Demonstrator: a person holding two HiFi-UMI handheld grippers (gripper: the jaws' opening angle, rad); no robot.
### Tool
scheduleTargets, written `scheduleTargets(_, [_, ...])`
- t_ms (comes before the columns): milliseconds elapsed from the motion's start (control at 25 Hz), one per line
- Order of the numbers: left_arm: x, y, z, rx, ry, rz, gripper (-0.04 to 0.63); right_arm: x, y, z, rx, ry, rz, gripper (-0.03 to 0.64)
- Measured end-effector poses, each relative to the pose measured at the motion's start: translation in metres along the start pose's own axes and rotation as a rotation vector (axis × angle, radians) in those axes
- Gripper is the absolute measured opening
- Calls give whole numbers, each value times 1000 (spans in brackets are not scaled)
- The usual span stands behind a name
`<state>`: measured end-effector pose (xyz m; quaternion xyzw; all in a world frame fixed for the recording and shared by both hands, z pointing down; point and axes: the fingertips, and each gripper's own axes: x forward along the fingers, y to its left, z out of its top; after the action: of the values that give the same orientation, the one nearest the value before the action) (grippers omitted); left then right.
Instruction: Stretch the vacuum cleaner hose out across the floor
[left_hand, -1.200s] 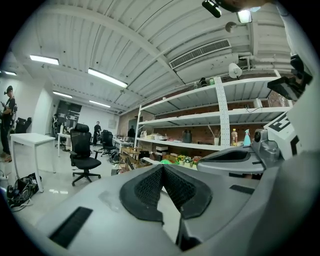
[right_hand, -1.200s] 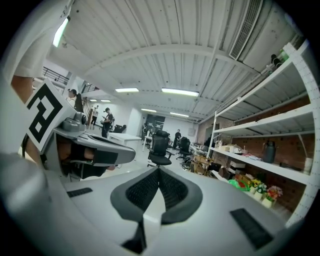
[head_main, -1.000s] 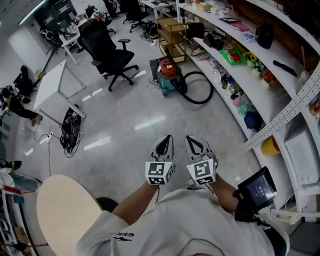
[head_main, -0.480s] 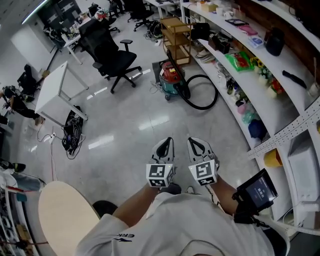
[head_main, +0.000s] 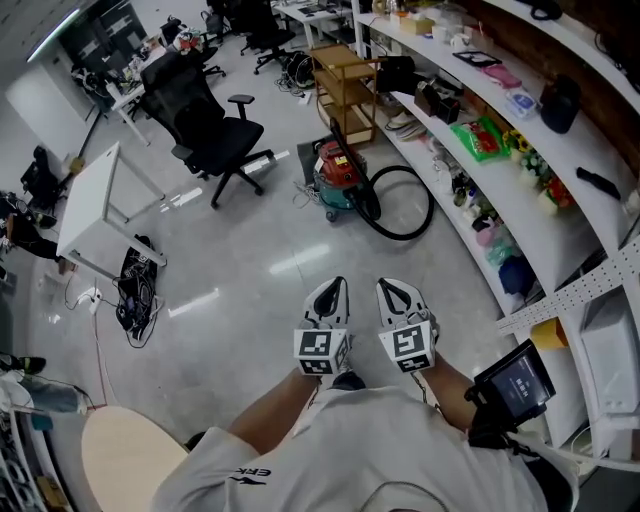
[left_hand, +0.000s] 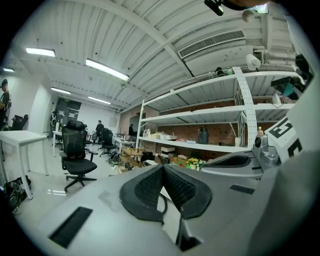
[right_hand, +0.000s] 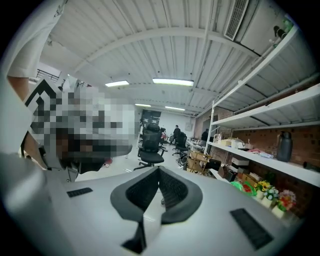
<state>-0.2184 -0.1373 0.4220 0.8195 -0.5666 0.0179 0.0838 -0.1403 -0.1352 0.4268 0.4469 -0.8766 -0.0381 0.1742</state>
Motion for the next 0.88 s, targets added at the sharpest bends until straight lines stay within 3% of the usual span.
scheduleTargets(400, [58,96,7,-2,2,-43,2,110,2,20,17,19,-57,2])
scheduleTargets(880, [132,161,6,-43,25,-14,2,203,-29,20,20,57,-33,0])
